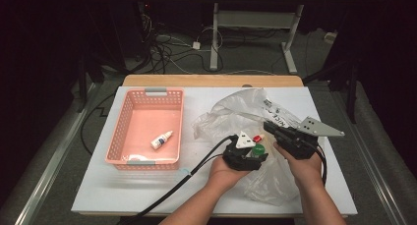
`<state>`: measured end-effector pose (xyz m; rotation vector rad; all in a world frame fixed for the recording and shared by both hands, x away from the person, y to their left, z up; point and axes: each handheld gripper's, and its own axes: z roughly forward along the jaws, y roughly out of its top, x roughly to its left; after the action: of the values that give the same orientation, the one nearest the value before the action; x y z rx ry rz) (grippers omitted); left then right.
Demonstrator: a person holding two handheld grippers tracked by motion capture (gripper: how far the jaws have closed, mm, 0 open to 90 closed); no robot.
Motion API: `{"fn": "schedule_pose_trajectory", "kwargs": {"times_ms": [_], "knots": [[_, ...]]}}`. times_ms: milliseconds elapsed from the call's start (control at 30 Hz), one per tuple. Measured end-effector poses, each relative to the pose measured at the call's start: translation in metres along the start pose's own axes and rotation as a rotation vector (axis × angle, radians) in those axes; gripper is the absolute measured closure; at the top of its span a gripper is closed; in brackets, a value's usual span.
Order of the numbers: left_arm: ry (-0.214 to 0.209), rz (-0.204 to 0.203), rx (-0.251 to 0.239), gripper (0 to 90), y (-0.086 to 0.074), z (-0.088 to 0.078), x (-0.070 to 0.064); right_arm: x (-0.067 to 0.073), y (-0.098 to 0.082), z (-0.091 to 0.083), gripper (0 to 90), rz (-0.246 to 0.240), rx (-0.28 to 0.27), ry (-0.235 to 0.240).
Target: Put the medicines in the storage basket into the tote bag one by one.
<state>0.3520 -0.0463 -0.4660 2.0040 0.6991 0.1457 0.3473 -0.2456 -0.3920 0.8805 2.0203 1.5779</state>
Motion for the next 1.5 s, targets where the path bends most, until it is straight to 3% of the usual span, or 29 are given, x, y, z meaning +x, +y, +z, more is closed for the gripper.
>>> {"fn": "schedule_pose_trajectory", "kwargs": {"times_ms": [200, 567, 733, 1000, 1133, 1300, 1500], "knots": [[-0.020, 0.004, -0.008, 32.9, -0.009, -0.017, -0.001, 0.001, 0.000, 0.000, 90.0, 0.002, 0.004, -0.002], [-0.025, -0.022, 0.017, 28.5, -0.025, -0.045, 0.001, 0.002, -0.001, 0.001, 90.0, -0.004, 0.008, -0.002], [-0.018, -0.012, 0.012, 26.0, -0.030, -0.064, 0.001, 0.003, -0.001, 0.001, 90.0, -0.008, 0.011, 0.000], [0.012, 0.008, -0.009, 16.7, -0.035, -0.102, -0.001, 0.004, -0.002, 0.002, 90.0, -0.005, 0.017, -0.003], [0.021, -0.012, -0.011, 12.1, -0.039, -0.120, 0.003, 0.004, -0.002, 0.001, 90.0, -0.002, 0.019, -0.005], [0.064, -0.034, 0.010, 0.6, -0.045, -0.138, 0.013, 0.005, -0.002, 0.002, 90.0, -0.010, 0.021, -0.003], [0.086, -0.065, -0.003, 0.0, -0.054, -0.152, 0.025, 0.005, -0.003, 0.003, 90.0, -0.012, 0.027, -0.004]]}}
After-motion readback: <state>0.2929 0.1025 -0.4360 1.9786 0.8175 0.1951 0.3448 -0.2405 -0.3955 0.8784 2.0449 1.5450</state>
